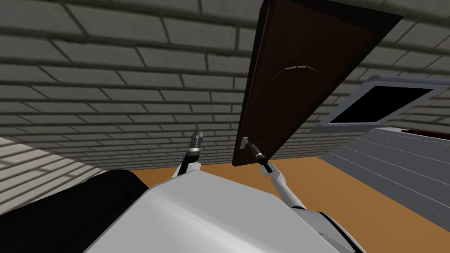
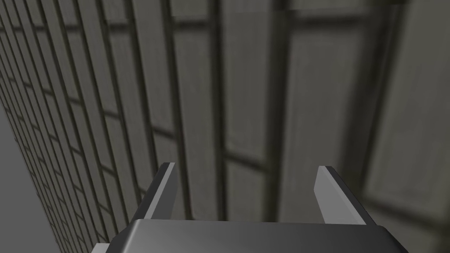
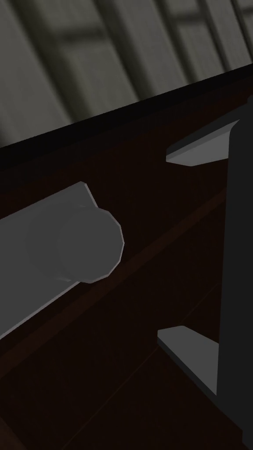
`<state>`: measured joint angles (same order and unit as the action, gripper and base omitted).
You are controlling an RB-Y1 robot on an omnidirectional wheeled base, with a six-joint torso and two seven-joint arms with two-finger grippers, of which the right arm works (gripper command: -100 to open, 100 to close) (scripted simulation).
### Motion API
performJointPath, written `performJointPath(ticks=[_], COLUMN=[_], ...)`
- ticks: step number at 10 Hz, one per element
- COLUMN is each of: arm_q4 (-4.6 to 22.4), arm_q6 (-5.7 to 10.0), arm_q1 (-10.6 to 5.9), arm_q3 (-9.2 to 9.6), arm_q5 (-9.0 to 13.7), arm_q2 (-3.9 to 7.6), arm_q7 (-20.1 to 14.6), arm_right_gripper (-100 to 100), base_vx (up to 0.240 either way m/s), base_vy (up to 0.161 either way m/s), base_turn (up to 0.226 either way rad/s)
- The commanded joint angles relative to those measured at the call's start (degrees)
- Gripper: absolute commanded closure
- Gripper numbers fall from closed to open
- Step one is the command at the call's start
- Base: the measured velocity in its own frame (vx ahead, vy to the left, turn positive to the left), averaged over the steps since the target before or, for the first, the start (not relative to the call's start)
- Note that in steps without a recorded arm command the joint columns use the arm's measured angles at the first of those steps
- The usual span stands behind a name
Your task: Pull the door open
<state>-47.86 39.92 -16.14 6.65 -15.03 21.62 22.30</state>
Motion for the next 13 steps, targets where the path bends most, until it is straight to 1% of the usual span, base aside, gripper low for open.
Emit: performJointPath(ticks=[1, 2, 4, 5, 7, 8, 11, 13], arm_q4=[-0.1, -0.1, -0.4, -0.4, -0.8, -0.8, -1.2, -1.4], arm_q6=[0.49, 0.49, 1.05, 1.05, 1.59, 1.59, 2.27, 2.55], arm_q1=[0.38, 0.38, 1.03, 1.03, 1.67, 1.67, 2.47, 2.81], arm_q3=[0.16, 0.16, 0.41, 0.41, 0.65, 0.65, 0.95, 1.08], arm_q5=[-1.6, -1.6, -3.8, -3.8, -6.0, -6.0, -8.7, -9.8], arm_q2=[0.64, 0.64, 1.6, 1.6, 2.52, 2.52, 3.69, 4.18], arm_q7=[2.9, 3.5, 7.3, 7.9, 11.6, 12.1, 17.2, 19.1], arm_right_gripper=[-100, -100, -100, -100, -100, -100, -100, -100], base_vx=[-0.035, -0.027, -0.023, -0.028, -0.028, -0.024, -0.026, -0.027], base_vy=[0.036, 0.026, 0.033, 0.034, 0.034, 0.031, 0.029, 0.034], base_turn=[-0.128, -0.045, -0.098, -0.041, -0.095, -0.035, -0.081, -0.069])
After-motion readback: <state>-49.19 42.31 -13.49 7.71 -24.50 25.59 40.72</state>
